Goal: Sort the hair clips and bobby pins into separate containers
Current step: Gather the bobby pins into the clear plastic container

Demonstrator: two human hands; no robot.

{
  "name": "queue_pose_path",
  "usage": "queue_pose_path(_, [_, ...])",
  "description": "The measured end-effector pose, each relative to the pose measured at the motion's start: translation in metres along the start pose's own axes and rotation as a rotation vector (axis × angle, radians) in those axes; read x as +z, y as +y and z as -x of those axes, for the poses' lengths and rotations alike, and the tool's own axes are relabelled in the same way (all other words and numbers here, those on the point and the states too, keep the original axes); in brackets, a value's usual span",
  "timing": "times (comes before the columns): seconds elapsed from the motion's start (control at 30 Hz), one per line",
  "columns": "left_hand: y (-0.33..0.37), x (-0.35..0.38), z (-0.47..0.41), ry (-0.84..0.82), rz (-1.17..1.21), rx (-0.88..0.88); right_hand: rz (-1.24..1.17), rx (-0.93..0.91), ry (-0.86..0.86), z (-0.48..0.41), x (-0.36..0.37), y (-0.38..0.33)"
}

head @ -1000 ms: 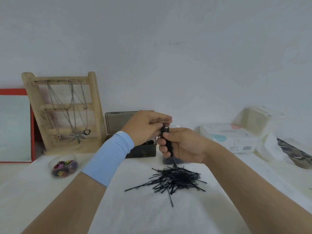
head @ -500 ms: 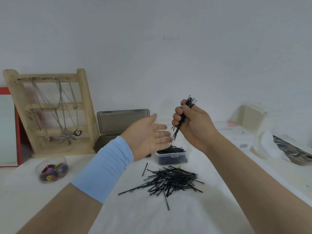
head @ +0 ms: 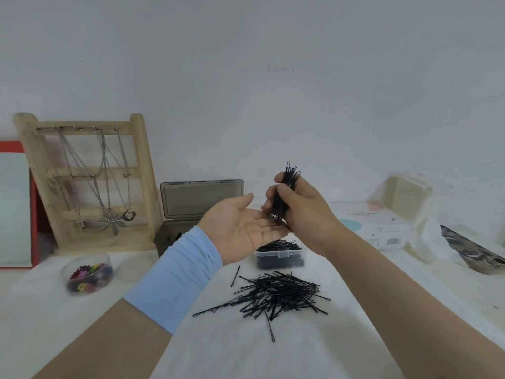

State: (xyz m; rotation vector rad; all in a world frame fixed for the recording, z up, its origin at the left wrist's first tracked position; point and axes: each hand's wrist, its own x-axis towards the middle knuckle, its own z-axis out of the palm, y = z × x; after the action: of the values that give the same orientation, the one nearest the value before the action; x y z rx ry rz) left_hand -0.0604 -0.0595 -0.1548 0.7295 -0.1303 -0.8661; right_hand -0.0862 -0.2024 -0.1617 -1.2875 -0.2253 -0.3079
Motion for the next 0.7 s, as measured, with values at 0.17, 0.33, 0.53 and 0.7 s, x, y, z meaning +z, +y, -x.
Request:
queue_pose_path(0.17, [-0.003,-0.002,0.004,-0.009,-0.122,-0.023,-0.054,0.046,-0.019,0.0,0.001,0.0])
queue_pose_path(0.33, [-0.009,-0.009,0.006,0.045,-0.572,-0.049,-0.216,0.056,0.008,-0.003,-0.007,-0.007])
queue_pose_path(0.53, [-0.011,-0.008,0.01,0.091,-0.932,-0.004,-0.247,0.096,-0.015,-0.004,-0.01,-0.007])
queue_pose_path(0.7, [0.001,0.002,0.026,0.074,-1.546,-0.21,-0.291,0.089,-0.007,-0.005,-0.016,-0.009])
